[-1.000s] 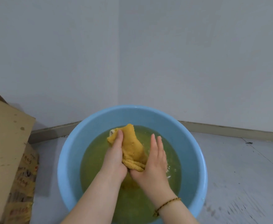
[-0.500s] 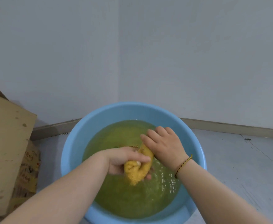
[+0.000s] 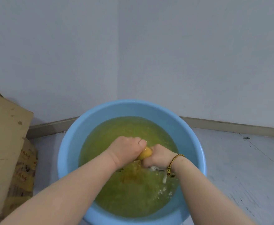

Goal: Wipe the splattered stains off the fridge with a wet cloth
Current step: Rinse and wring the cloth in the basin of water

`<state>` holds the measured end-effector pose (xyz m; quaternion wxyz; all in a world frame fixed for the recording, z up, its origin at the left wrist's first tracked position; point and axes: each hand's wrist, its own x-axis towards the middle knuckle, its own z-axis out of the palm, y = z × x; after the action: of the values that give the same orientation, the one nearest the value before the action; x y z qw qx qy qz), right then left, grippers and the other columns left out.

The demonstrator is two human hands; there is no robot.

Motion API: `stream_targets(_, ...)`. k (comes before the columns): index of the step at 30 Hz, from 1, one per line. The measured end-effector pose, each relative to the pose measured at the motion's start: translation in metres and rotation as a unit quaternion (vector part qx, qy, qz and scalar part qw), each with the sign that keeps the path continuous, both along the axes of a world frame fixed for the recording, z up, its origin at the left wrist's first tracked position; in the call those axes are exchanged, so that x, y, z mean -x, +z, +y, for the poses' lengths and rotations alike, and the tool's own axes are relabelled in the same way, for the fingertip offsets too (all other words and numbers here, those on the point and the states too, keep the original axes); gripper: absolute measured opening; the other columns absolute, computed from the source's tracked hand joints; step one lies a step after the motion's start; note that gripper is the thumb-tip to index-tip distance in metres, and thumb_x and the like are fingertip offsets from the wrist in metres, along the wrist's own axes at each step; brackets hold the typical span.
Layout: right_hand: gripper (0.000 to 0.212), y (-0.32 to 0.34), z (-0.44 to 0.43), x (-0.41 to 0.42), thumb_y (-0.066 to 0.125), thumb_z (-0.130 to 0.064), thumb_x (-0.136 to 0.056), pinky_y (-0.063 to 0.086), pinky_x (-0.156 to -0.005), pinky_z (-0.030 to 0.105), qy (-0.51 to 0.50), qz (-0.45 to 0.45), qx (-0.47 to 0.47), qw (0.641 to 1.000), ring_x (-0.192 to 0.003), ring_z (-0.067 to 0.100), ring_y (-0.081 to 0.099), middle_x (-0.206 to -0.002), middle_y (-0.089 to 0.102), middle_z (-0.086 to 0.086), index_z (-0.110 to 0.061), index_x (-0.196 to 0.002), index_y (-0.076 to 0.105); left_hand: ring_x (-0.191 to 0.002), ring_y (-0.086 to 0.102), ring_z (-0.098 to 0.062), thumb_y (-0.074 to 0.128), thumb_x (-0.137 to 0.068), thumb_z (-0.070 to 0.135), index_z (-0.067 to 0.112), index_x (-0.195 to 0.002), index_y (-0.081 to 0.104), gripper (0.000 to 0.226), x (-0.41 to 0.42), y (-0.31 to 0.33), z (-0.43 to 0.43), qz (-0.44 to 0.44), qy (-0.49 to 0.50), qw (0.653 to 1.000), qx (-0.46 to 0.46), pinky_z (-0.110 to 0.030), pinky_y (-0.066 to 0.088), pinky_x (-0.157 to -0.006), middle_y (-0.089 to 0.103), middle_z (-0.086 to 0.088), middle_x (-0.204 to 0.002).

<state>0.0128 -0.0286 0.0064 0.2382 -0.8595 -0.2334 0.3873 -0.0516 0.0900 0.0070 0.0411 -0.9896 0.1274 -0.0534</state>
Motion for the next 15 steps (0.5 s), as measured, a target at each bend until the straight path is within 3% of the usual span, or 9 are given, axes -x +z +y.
stream_targets(2, 0.026, 0.004, -0.001, 0.001, 0.070, -0.020, -0.073, 0.035, -0.051, 0.020, -0.027, 0.021, 0.008, 0.999, -0.052, 0.010, 0.043, -0.055, 0.048, -0.004, -0.016, -0.060, 0.048, -0.073, 0.063, -0.014, 0.073, -0.071, 0.020, 0.011, -0.095, 0.061, 0.028, 0.002, 0.004, -0.003, -0.011, 0.041, 0.998, 0.043, -0.019, 0.037, -0.053, 0.065, -0.005, -0.089)
stream_targets(3, 0.025, 0.005, -0.001, 0.001, 0.069, -0.021, -0.074, 0.036, -0.052, 0.020, -0.052, 0.014, 0.009, 0.998, -0.054, 0.010, 0.044, -0.058, 0.048, -0.004, -0.017, -0.061, 0.048, -0.095, 0.059, -0.017, 0.063, -0.079, 0.018, 0.012, -0.113, 0.054, 0.035, 0.001, -0.001, -0.004, -0.012, 0.082, 0.995, 0.047, -0.021, 0.042, -0.072, 0.060, -0.008, -0.110)
stream_targets(5, 0.019, 0.006, -0.002, 0.003, 0.061, -0.020, -0.077, 0.039, -0.058, 0.021, -0.081, -0.065, 0.022, 0.994, -0.059, 0.013, 0.049, -0.063, 0.052, -0.004, -0.019, -0.064, 0.047, -0.138, 0.019, -0.027, 0.045, -0.088, 0.006, 0.017, -0.145, 0.010, 0.068, 0.005, -0.009, -0.012, 0.008, 0.212, 0.973, 0.090, -0.034, 0.013, -0.113, 0.015, -0.012, -0.150)
stream_targets(7, 0.014, 0.008, -0.001, 0.007, 0.054, -0.020, -0.079, 0.035, -0.066, 0.024, -0.048, -0.255, 0.080, 0.962, -0.075, 0.020, 0.056, -0.075, 0.058, -0.003, -0.021, -0.069, 0.043, -0.142, -0.009, -0.027, 0.047, -0.085, 0.000, 0.019, -0.144, -0.017, 0.090, 0.012, -0.004, -0.022, 0.050, 0.329, 0.913, 0.235, -0.038, -0.004, -0.114, -0.017, -0.008, -0.153)
stream_targets(8, 0.019, 0.006, -0.001, 0.009, 0.057, -0.017, -0.075, 0.031, -0.068, 0.027, -0.021, -0.383, 0.082, 0.920, -0.079, 0.023, 0.057, -0.077, 0.061, -0.002, -0.021, -0.067, 0.040, -0.143, -0.003, -0.026, 0.054, -0.083, 0.004, 0.018, -0.144, -0.016, 0.094, 0.013, -0.004, -0.025, 0.059, 0.368, 0.842, 0.391, -0.037, 0.003, -0.115, -0.012, -0.007, -0.154)
stream_targets(10, 0.030, 0.000, 0.001, 0.011, 0.071, -0.009, -0.049, 0.028, -0.069, 0.031, 0.006, -0.594, 0.059, 0.803, -0.067, 0.025, 0.057, -0.061, 0.058, 0.001, -0.020, -0.057, 0.044, -0.123, 0.043, -0.025, 0.071, -0.073, 0.022, 0.008, -0.146, 0.006, 0.099, 0.010, -0.004, -0.025, 0.088, 0.387, 0.545, 0.738, -0.039, 0.033, -0.103, 0.044, -0.013, -0.136)
stream_targets(12, 0.024, -0.011, 0.002, 0.015, 0.066, -0.006, -0.041, 0.042, -0.079, 0.041, 0.024, -0.678, -0.069, 0.731, -0.069, 0.026, 0.055, -0.059, 0.057, 0.003, -0.015, -0.061, 0.055, -0.079, 0.060, -0.026, 0.078, -0.063, 0.033, -0.005, -0.128, 0.046, 0.081, 0.005, -0.003, -0.015, 0.081, 0.373, 0.280, 0.881, -0.037, 0.050, -0.077, 0.066, -0.015, -0.086)
stream_targets(13, 0.022, -0.015, 0.005, 0.022, 0.060, -0.009, -0.049, 0.050, -0.078, 0.040, 0.054, -0.676, -0.119, 0.725, -0.075, 0.027, 0.054, -0.067, 0.061, 0.005, -0.012, -0.070, 0.055, -0.071, 0.061, -0.026, 0.076, -0.064, 0.036, -0.005, -0.110, 0.057, 0.065, 0.005, -0.001, -0.010, 0.077, 0.371, 0.203, 0.903, -0.038, 0.052, -0.070, 0.067, -0.017, -0.078)
stream_targets(15, 0.024, -0.018, 0.009, 0.036, 0.050, -0.007, -0.060, 0.054, -0.056, 0.026, 0.083, -0.635, -0.193, 0.743, -0.071, 0.024, 0.060, -0.080, 0.066, 0.007, -0.012, -0.083, 0.045, -0.061, 0.062, -0.026, 0.067, -0.077, 0.035, -0.002, -0.085, 0.060, 0.038, 0.006, 0.003, -0.004, 0.087, 0.360, 0.149, 0.917, -0.038, 0.051, -0.063, 0.066, -0.015, -0.062)
